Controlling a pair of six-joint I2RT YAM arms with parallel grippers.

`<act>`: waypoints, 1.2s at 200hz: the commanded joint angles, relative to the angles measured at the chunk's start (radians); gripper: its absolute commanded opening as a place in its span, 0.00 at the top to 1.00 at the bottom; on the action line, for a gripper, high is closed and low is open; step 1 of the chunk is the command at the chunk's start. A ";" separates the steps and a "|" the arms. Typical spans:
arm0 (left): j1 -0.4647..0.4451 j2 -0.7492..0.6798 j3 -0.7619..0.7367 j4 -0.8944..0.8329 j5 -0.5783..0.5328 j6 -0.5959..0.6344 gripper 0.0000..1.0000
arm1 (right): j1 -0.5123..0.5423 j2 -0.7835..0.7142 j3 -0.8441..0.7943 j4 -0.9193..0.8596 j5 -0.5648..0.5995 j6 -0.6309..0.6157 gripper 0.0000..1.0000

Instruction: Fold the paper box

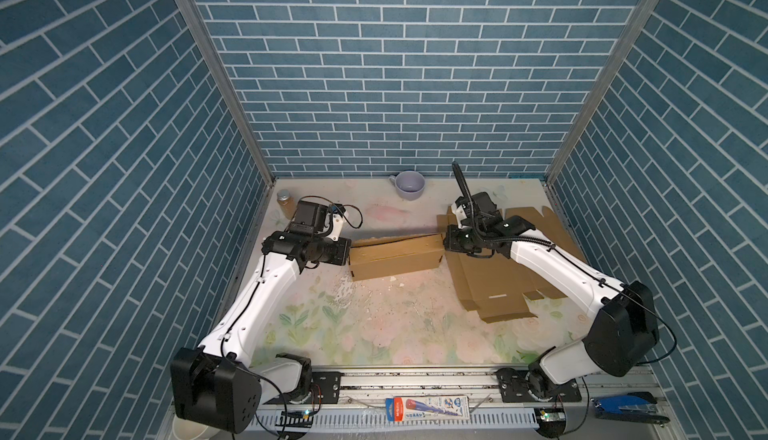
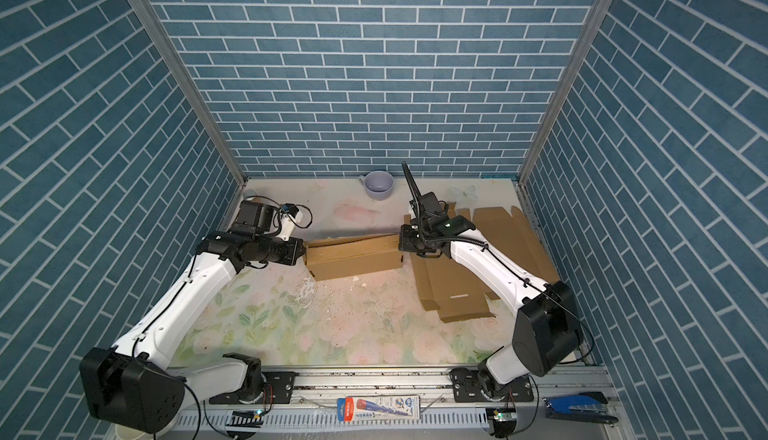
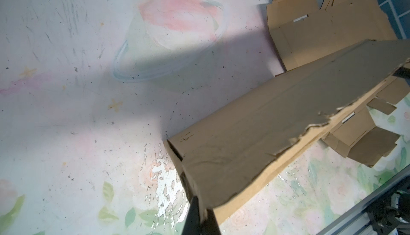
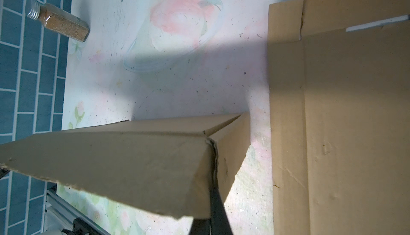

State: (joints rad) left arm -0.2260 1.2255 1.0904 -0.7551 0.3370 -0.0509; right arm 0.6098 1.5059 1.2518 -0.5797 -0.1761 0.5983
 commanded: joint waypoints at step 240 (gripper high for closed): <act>-0.010 0.009 -0.188 0.131 -0.011 -0.069 1.00 | 0.001 -0.030 0.257 -0.329 0.077 -0.681 0.33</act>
State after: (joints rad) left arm -0.2256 1.1957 0.9310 -0.4950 0.3191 -0.1341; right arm 0.5323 1.5043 1.4654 -0.8562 -0.2283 0.1982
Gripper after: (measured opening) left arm 0.051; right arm 0.631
